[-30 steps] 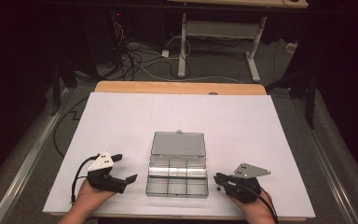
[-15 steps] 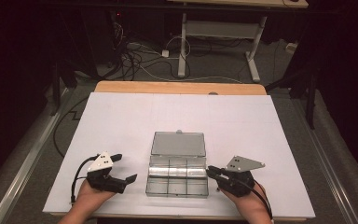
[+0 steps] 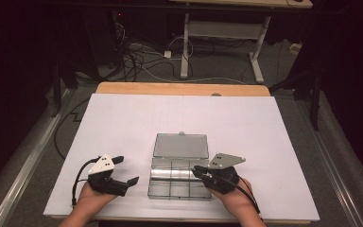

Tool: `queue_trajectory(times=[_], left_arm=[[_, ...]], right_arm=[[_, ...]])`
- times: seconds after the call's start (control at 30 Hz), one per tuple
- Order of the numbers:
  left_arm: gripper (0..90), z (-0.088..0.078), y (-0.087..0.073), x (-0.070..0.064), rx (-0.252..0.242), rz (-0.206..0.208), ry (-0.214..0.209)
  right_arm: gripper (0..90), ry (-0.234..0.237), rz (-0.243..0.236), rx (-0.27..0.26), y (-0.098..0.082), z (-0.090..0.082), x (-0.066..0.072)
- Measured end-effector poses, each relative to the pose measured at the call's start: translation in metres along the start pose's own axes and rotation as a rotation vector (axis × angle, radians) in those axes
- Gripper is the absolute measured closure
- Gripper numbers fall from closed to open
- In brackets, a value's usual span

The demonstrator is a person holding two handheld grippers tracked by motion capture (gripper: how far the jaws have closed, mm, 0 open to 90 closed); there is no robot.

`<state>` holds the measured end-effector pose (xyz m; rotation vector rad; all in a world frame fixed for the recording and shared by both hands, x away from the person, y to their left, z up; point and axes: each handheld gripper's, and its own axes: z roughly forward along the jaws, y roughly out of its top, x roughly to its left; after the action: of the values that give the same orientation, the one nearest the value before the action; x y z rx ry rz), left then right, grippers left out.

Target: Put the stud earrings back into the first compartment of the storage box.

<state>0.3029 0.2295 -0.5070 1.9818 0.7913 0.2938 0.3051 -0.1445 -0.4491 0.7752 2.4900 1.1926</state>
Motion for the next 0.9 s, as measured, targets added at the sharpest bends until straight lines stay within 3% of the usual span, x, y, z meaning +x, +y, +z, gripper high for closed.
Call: queue_trajectory(times=[0.53, 0.9], left_arm=[[2.0, -0.001, 0.000, 0.000, -0.009, -0.007, -0.001], [2.0, -0.001, 0.000, 0.000, -0.008, -0.002, -0.001]], right_arm=[[80.6, 0.068, -0.032, 0.020, 0.025, 0.027, 0.015], [80.6, 0.086, -0.051, 0.030, 0.043, 0.042, 0.022]])
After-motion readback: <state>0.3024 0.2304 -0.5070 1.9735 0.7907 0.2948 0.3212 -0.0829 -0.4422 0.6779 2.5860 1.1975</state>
